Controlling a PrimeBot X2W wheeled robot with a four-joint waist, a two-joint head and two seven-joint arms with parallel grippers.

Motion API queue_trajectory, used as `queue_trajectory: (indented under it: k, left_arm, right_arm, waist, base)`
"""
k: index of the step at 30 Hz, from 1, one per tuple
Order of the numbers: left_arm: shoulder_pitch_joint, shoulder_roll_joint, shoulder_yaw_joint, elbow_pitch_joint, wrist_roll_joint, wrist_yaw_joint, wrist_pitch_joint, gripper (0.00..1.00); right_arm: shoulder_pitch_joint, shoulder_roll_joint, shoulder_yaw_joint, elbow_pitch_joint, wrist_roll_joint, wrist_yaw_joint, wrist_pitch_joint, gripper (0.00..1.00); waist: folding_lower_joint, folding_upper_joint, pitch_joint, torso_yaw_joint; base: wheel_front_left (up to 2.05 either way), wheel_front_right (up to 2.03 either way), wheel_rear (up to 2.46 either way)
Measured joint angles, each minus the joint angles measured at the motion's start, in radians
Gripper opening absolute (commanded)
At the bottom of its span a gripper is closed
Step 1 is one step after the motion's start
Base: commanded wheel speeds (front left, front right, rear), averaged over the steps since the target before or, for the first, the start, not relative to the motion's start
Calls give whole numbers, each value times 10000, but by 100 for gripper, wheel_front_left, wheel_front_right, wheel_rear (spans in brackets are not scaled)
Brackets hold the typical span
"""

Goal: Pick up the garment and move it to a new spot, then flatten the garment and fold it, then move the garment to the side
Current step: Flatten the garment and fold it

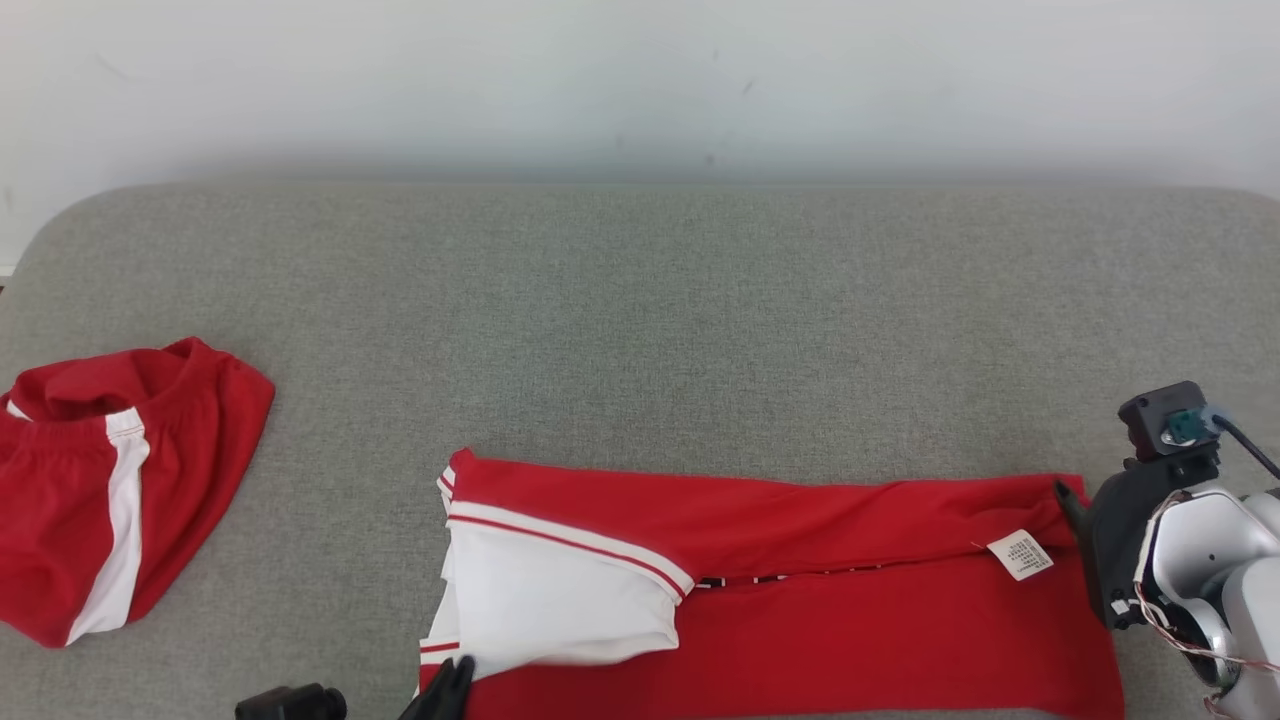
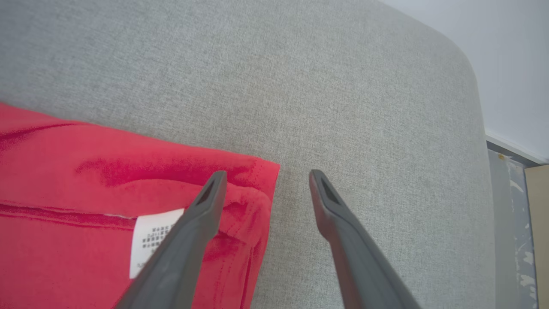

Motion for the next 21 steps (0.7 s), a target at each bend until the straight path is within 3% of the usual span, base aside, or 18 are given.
queue_trajectory:
  k: [8,13,17,21]
  left_arm:
    - [-8,31,-67,890,353,-146,-554,100]
    - [-44,180,209,1292,1189,142,-1952,100]
    - [-84,-142,978,1390,1429,370,-2696,100]
    - [-55,-512,1958,842,2382,240,-2780,100]
  right_arm:
    - [1046,899,-1269,-1139,-364,0,-1129,100]
    - [1900,2054,-2266,-1636,-470,2,-2334,100]
    - [2625,3001,-2727,-1868,-476,0,-3507,100]
    - [3132,3705,-3340,-1893,-339,0,-4819,100]
  waist:
    - [0,0,-368,98]
    - [-1,0,-724,193]
    - [-1,0,-1035,298]
    - [-2,1,-1374,386]
  base:
    - [0,0,0]
    - [0,0,0]
    - [0,0,0]
    - [0,0,0]
